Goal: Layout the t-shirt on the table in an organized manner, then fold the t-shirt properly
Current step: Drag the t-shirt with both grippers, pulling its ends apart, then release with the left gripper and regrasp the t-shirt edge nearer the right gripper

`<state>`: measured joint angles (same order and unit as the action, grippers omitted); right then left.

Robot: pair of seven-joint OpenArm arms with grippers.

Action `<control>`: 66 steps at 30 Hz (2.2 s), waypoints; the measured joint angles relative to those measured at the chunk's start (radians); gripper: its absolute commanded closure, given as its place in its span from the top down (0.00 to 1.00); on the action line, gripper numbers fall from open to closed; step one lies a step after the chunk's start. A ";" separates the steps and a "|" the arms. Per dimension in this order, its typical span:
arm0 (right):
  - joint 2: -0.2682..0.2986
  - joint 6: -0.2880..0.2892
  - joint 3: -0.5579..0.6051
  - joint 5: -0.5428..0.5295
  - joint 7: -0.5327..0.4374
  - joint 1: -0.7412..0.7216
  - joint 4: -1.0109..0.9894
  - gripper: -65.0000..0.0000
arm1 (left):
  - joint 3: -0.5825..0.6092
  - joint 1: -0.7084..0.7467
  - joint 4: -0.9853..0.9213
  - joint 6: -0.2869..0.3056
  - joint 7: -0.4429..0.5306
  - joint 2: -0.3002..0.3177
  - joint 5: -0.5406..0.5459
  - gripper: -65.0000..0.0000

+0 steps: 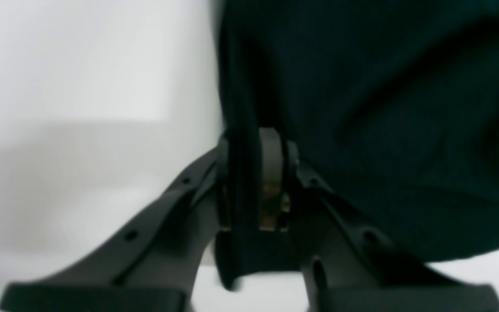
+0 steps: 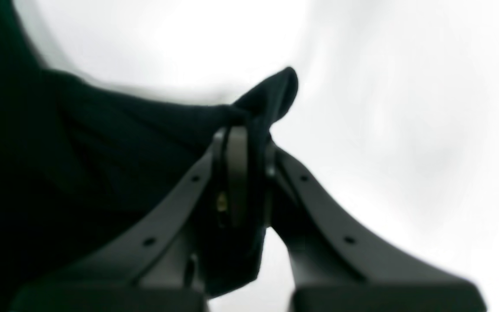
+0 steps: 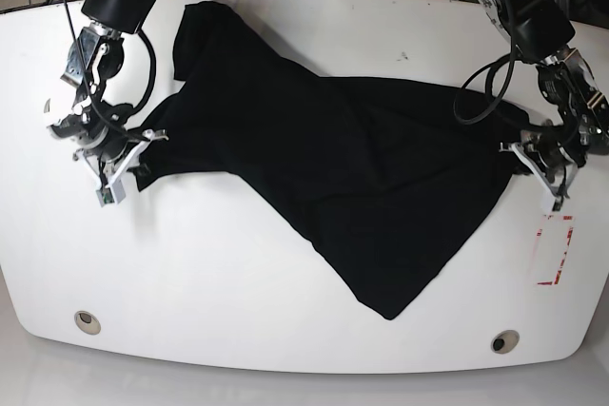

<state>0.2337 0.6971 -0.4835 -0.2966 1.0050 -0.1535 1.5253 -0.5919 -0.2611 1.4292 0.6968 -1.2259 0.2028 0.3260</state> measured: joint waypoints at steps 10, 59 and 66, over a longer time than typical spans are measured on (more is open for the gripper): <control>0.030 0.002 -0.003 -0.002 0.084 -0.174 0.076 0.03 | 0.004 -0.114 0.153 0.000 -0.156 -0.037 0.005 0.10; -0.013 0.002 -0.004 -0.004 0.159 -0.148 0.082 0.03 | 0.211 0.187 0.018 0.012 -0.070 -0.215 0.106 0.60; -0.026 0.002 -0.002 -0.007 0.159 -0.148 0.082 0.03 | 0.238 0.197 0.020 0.013 -0.062 -0.237 0.120 0.58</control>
<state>0.2077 0.6991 -0.4850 -0.3035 1.1641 -0.3016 1.6073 -0.3542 -0.0639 1.4494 0.7094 -1.2877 -0.0345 0.4461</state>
